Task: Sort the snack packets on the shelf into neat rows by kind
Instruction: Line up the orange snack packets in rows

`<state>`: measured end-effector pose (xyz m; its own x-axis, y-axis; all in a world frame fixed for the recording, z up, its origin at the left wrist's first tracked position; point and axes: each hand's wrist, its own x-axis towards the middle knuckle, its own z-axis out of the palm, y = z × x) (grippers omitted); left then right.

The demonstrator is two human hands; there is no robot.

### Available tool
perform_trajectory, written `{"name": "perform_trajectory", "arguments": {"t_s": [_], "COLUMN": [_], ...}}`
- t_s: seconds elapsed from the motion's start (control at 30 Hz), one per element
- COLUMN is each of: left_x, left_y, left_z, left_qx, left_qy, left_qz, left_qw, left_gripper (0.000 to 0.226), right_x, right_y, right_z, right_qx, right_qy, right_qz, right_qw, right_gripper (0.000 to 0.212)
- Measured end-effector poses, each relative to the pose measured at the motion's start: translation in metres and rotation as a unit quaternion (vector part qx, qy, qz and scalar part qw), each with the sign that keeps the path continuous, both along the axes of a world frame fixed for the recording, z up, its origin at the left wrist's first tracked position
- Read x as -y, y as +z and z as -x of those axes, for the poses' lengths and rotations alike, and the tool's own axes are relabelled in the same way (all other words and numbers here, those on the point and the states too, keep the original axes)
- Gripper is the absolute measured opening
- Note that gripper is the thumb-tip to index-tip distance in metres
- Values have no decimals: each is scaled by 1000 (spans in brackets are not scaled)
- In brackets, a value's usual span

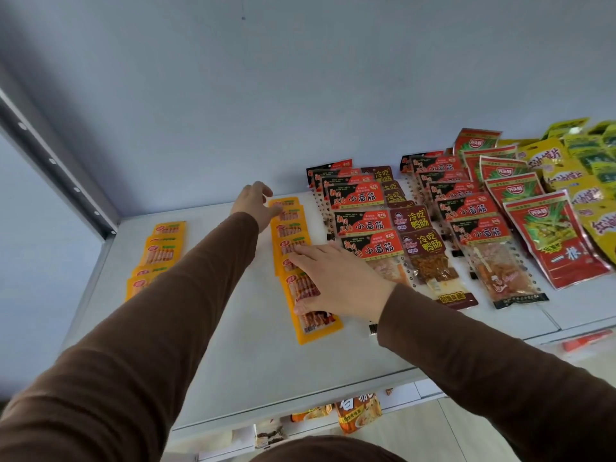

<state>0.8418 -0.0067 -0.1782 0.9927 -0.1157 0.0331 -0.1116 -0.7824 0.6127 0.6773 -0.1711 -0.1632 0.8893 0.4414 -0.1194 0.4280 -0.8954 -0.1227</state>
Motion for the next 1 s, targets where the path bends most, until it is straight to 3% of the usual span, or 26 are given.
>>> {"name": "perform_trajectory", "arguments": {"t_s": [0.1, 0.2, 0.47, 0.67, 0.8, 0.9, 1.0], "left_x": [-12, -11, 2, -11, -27, -24, -22], "left_y": [-1, -5, -10, -6, -8, -19, -26], "left_z": [12, 22, 25, 49, 97, 123, 130], "left_qx": [53, 12, -14, 69, 156, 124, 100], "left_qy": [-65, -123, -38, -20, -118, -193, -191], "left_qz": [-56, -133, -28, 14, 17, -14, -21], "left_qw": [995, 983, 999, 997, 980, 973, 976], "left_gripper": [23, 29, 14, 31, 27, 33, 35], "right_x": [1, -2, -2, 10, 24, 14, 7], "right_y": [-1, -1, 0, 11, 14, 7, 0], "right_z": [4, 8, 17, 27, 40, 49, 55], "right_qx": [10, 28, 19, 44, 82, 55, 35], "right_qy": [-3, 3, -1, -2, -9, 15, 9], "right_qz": [-3, 1, -9, -22, 13, 30, 37], "right_qw": [1000, 1000, 1000, 999, 997, 998, 999], "right_gripper": [94, 91, 88, 87, 83, 87, 88]}}
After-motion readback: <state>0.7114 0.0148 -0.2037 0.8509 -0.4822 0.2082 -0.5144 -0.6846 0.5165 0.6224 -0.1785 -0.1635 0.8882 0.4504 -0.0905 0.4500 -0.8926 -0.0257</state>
